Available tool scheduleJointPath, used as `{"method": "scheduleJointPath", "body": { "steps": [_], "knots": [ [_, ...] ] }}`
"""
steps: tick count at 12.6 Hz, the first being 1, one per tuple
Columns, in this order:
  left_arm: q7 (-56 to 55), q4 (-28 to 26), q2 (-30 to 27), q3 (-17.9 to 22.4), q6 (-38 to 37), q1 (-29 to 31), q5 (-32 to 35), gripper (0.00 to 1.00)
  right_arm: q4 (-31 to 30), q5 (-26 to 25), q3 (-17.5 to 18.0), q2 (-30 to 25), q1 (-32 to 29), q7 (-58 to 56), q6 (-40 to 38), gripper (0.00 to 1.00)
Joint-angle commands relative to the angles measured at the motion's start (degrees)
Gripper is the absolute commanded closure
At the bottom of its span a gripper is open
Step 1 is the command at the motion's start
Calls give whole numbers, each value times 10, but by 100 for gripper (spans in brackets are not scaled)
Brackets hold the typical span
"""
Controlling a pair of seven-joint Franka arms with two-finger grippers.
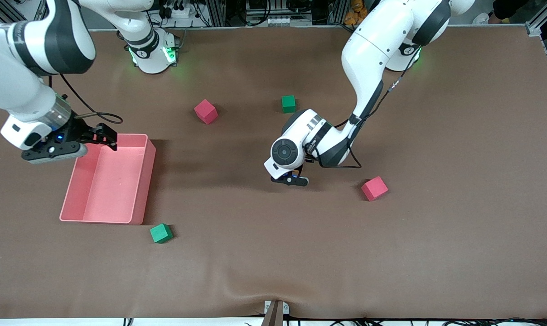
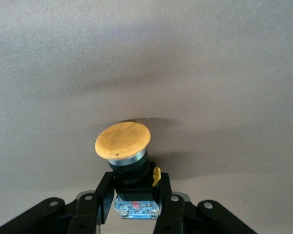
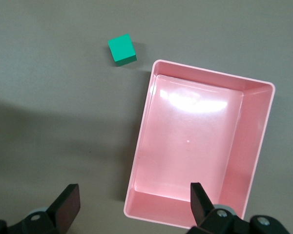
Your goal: Place and upright button with both arms
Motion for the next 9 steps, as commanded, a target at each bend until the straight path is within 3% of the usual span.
{"method": "scheduleJointPath", "body": {
  "steps": [1, 4, 6, 9],
  "knots": [
    [-72, 0, -22, 4, -5, -14, 0, 100, 75, -6, -5, 7, -6, 2, -90, 0],
    [-152, 8, -43, 12, 26, -21, 14, 100, 138, -6, -43, 6, 15, 7, -184, 0],
    [-216, 10, -56, 11, 46, -30, 78, 100, 175, -6, -75, 7, 31, 8, -226, 0],
    [-305, 9, -55, 10, 77, -63, 210, 100, 217, -6, -86, 8, 35, 8, -266, 0]
  ]
}}
